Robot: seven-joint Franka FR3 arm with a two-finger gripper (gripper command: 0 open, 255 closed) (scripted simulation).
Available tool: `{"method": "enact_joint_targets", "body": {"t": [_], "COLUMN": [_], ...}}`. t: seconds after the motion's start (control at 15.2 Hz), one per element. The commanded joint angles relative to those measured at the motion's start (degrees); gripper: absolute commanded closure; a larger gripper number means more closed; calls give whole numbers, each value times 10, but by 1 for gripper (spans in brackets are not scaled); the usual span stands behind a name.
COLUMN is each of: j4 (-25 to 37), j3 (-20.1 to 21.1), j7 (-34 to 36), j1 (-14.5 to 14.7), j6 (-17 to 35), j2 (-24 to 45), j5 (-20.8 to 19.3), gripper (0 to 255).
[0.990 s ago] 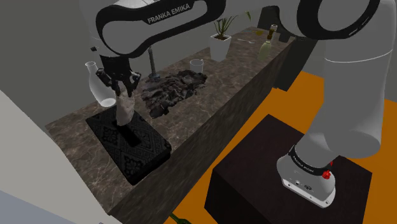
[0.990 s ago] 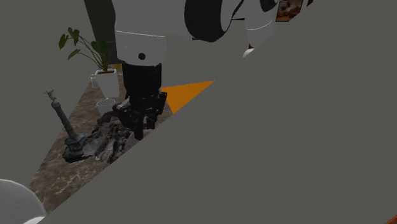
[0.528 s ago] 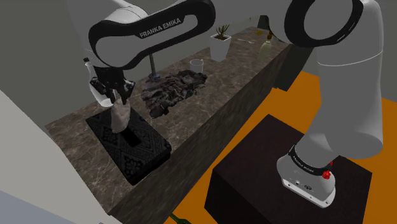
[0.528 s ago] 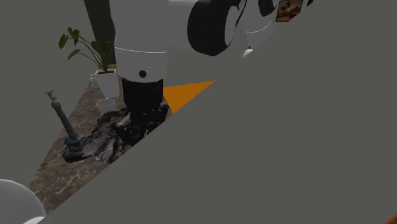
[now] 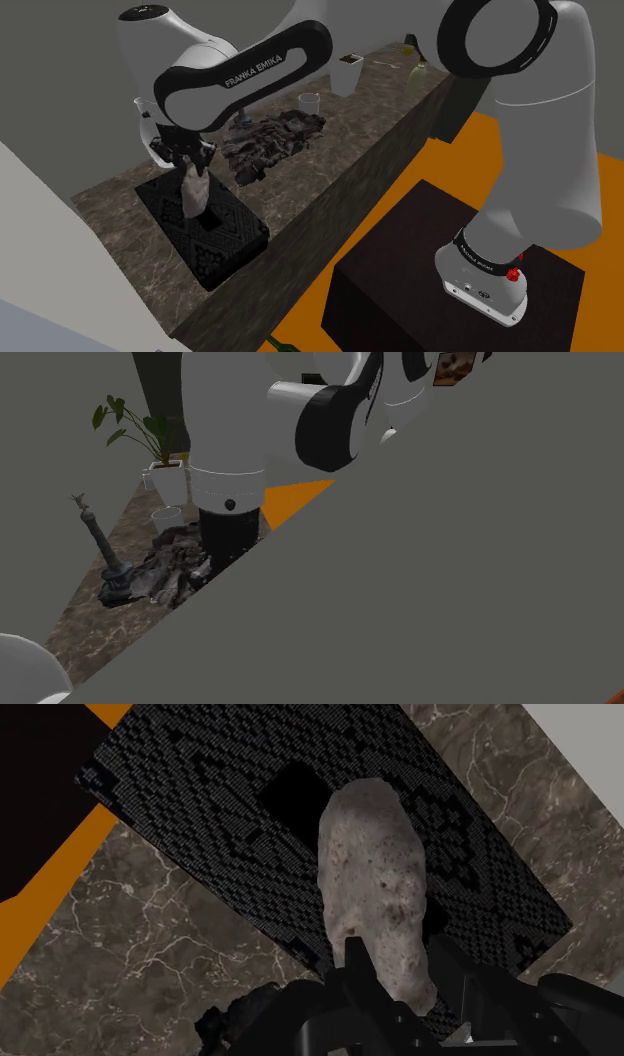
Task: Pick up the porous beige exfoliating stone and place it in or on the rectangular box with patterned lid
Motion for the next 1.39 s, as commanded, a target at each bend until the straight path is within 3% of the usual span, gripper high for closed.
{"method": "enact_joint_targets", "body": {"t": [0.0,0.26,0.79,0.86,1.19,1.32], "j4": [-7,-21,-21,-20,-21,-16], "j3": [-2,-7,-7,-7,-7,0], "j7": [4,10,10,9,10,5], "j1": [1,3,3,3,3,0], "j6": [13,40,40,40,40,15], "j2": [6,20,20,21,20,-1], "j5": [-4,-11,-11,-11,-11,-2], "gripper": [255,255,255,0,0,0]}}
